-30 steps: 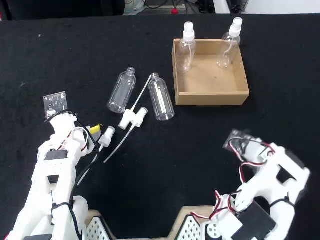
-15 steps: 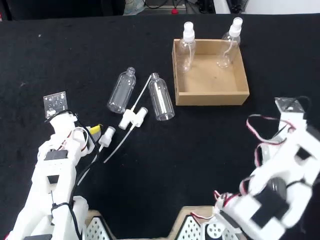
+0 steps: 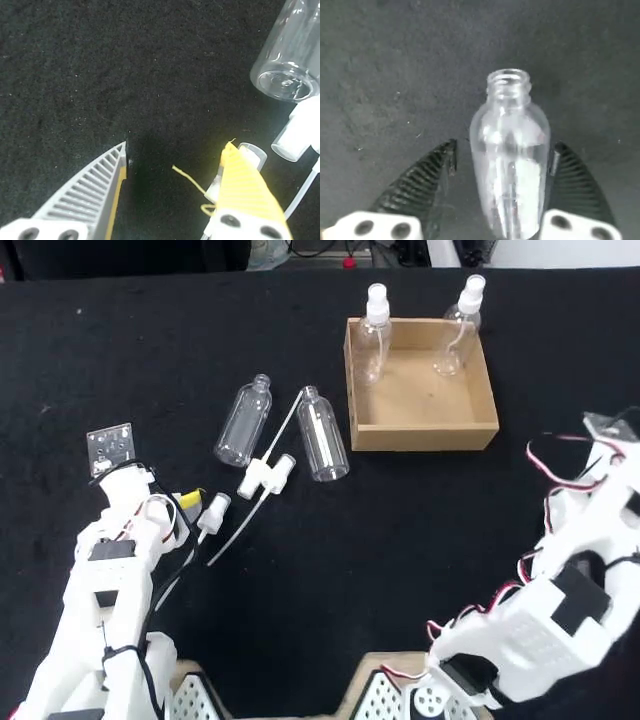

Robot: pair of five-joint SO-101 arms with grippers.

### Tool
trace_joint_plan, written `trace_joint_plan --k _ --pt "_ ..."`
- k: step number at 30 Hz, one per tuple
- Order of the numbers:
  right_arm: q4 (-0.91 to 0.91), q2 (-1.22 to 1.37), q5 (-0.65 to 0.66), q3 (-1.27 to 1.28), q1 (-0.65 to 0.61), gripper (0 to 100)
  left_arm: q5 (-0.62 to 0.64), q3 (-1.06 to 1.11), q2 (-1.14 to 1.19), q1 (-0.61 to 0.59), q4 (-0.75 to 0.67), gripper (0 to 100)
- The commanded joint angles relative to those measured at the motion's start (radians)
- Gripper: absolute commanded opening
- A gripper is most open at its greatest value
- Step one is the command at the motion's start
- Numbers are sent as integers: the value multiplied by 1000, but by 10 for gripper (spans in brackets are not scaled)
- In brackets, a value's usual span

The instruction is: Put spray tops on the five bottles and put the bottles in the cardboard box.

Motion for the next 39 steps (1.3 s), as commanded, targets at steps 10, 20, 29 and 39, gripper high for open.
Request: trace_joint_plan --k 10,20,29,39 --pt "239 47 51 -251 -49 342 -9 -13 -18 -8 -21 289" --pt "302 225 232 -318 -40 270 -9 -13 -17 -8 -21 289" --pt "307 340 298 -456 26 270 -9 -16 -14 -8 -21 289" --pt "348 252 273 -455 55 346 -9 -16 -12 -8 -23 289"
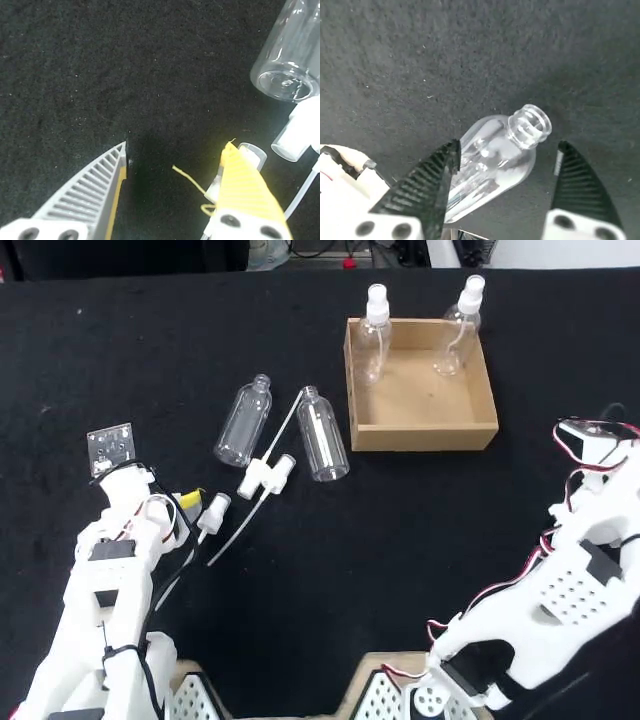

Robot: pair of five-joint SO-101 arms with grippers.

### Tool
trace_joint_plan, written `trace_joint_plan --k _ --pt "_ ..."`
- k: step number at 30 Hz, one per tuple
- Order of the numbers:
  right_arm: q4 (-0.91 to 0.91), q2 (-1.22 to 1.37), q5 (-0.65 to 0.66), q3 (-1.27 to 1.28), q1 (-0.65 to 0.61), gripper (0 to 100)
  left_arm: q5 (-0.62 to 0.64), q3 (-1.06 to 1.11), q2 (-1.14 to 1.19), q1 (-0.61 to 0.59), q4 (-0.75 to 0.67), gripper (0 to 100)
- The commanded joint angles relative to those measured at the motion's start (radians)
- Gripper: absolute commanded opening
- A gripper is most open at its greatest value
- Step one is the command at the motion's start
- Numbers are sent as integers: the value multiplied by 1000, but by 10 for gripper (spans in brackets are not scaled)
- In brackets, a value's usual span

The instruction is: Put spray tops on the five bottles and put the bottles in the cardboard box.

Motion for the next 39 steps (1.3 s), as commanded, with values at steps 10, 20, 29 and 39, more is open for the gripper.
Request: trace_joint_plan --k 10,20,29,39 --pt "32 -252 -308 211 5 350 -9 -16 -14 -8 -23 289" --pt "-86 -335 -315 371 34 350 -9 -15 -18 -8 -23 289" --pt "-287 -335 -417 504 32 312 -9 -13 -20 -8 -23 289" --pt "-282 -335 -477 364 -35 100 -9 -13 -20 -8 -23 289"
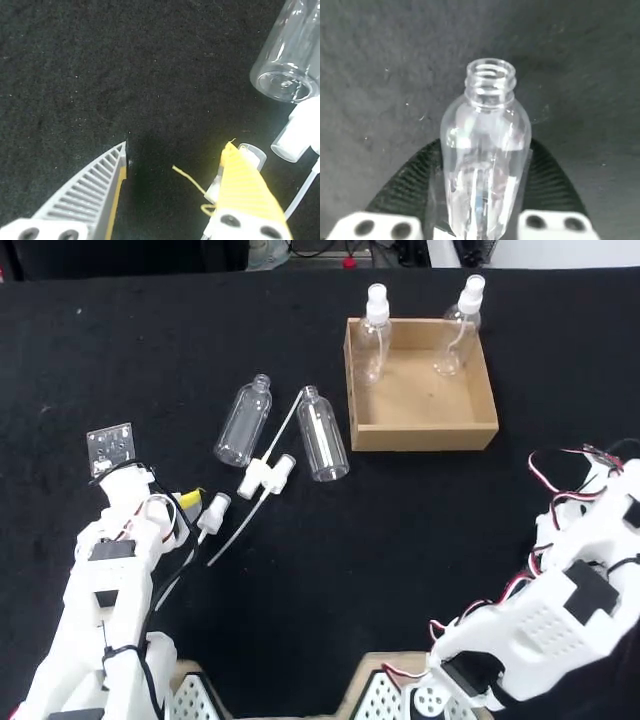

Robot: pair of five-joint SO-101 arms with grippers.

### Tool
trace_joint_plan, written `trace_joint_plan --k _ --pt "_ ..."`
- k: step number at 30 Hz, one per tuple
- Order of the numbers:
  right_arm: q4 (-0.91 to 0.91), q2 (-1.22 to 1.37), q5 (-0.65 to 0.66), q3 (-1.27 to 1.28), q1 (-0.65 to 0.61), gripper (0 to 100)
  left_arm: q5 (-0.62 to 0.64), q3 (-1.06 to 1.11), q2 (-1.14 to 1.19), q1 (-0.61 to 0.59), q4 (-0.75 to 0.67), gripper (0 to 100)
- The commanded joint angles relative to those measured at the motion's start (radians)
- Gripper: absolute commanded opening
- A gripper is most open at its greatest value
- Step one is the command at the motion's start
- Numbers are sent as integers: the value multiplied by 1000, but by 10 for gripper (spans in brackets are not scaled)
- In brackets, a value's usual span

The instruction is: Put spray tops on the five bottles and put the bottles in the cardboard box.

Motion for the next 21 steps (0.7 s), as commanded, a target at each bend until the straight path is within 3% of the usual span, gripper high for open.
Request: trace_joint_plan --k 1,11,18,21 --pt "41 -59 -8 -131 -64 100 -9 -13 -20 -8 -20 289" --pt "68 73 -14 -289 -161 101 -9 -12 -21 -8 -20 289" --pt "267 243 -12 -486 -160 302 -9 -12 -21 -8 -20 289" --pt "339 302 -28 -624 -160 299 -9 -12 -21 -8 -20 289"
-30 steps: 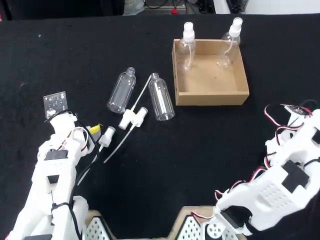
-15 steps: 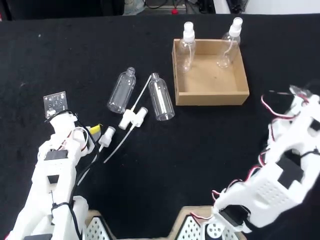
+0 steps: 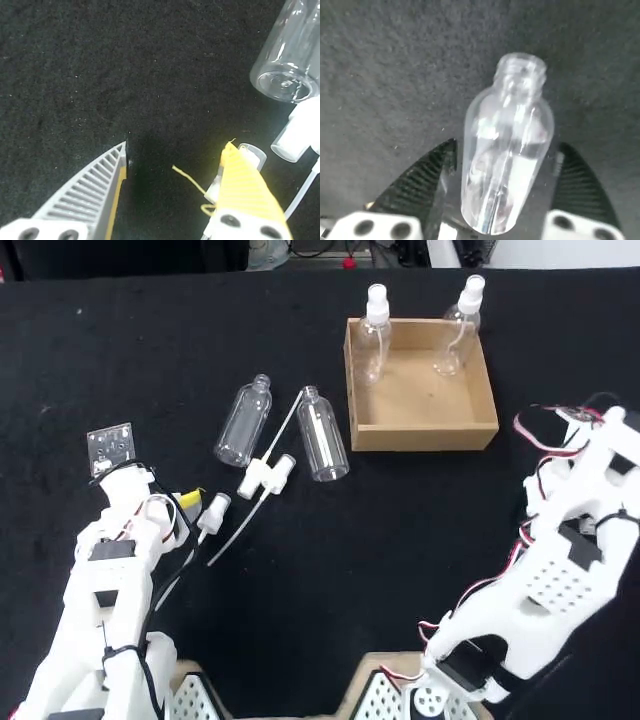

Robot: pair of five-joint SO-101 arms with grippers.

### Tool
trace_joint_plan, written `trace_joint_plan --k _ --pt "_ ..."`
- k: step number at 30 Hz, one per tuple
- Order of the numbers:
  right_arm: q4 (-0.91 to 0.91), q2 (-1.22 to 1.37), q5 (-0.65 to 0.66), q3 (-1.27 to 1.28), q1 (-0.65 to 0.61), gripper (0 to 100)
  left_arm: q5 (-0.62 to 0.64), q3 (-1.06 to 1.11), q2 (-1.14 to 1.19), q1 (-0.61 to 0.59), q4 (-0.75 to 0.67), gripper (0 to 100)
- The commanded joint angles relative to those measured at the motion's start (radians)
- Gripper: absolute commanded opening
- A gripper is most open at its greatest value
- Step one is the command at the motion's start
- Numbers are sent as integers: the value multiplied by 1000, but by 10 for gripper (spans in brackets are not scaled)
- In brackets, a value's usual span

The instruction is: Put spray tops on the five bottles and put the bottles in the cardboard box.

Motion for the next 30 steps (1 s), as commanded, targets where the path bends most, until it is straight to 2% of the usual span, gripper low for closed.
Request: trace_joint_plan --k 1,6,19,30 --pt "68 27 -54 -186 -9 285 -9 -12 -21 -8 -20 289" --pt "68 88 -84 -240 -15 238 -9 -12 -21 -8 -20 289" --pt "69 99 -91 -194 -18 237 -9 -15 -20 -8 -20 289" --pt "68 62 -84 -197 -92 238 -9 -15 -21 -8 -20 289"
